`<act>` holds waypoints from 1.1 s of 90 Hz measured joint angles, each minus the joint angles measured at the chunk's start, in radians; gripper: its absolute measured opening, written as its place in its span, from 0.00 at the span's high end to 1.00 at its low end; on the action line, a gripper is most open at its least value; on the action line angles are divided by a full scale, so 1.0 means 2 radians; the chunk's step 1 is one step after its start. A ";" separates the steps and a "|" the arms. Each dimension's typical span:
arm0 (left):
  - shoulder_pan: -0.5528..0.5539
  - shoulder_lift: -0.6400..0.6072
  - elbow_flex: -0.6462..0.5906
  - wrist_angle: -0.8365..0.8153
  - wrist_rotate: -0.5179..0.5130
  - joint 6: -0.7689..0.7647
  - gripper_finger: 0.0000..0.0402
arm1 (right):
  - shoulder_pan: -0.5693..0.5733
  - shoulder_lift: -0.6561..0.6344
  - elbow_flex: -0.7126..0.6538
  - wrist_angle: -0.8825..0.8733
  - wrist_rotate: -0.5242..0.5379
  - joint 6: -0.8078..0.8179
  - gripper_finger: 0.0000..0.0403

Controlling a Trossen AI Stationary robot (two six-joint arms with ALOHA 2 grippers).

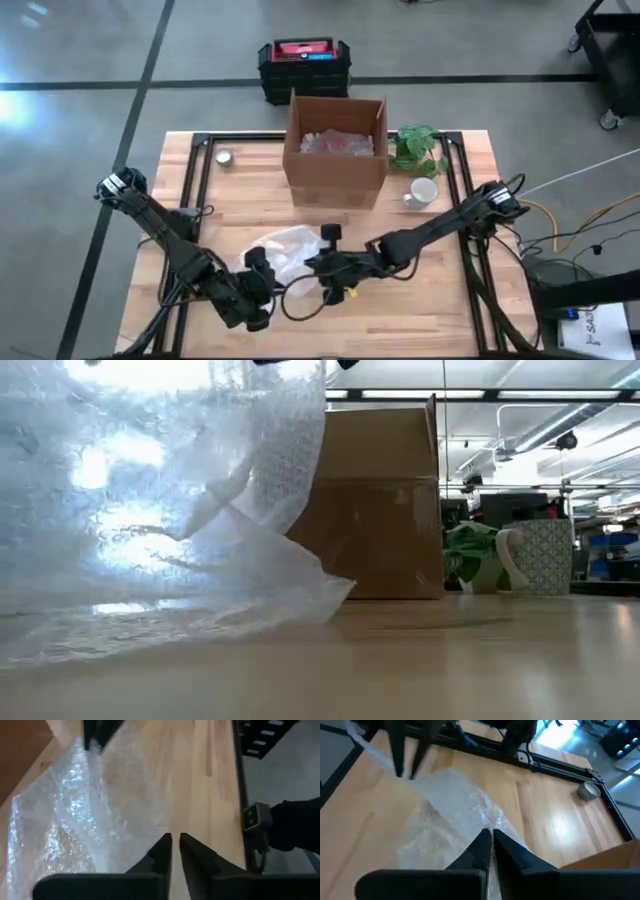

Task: Wrap mug
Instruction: Prepare the transparent bubble wrap

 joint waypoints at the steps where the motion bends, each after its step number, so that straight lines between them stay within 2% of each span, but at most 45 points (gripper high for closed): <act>1: 0.002 0.000 0.002 -0.005 0.004 0.000 0.85 | 0.000 0.000 0.000 -0.002 0.000 -0.001 1.00; 13: 0.020 -0.005 0.039 -0.067 0.064 0.001 0.67 | 0.000 -0.001 0.000 -0.029 0.003 -0.003 1.00; 19: 0.021 -0.005 0.059 -0.098 0.077 -0.010 0.60 | 0.000 -0.002 0.000 -0.035 0.003 -0.004 1.00; 32: 0.004 -0.005 0.074 -0.138 0.076 -0.037 0.54 | -0.005 -0.007 0.000 -0.035 0.003 -0.017 1.00; 42: -0.011 -0.005 0.074 -0.169 0.075 -0.076 0.56 | -0.008 -0.011 0.000 -0.035 0.003 -0.017 1.00; 67: -0.071 -0.005 0.038 -0.179 0.074 -0.144 0.66 | -0.012 -0.011 0.000 -0.046 0.003 -0.017 1.00; 87: -0.133 -0.005 0.010 -0.170 0.044 -0.226 0.74 | -0.014 -0.011 -0.001 -0.044 0.003 -0.016 1.00; 99: -0.154 -0.005 -0.018 -0.126 0.021 -0.246 0.77 | -0.016 -0.011 -0.001 -0.042 0.003 -0.016 1.00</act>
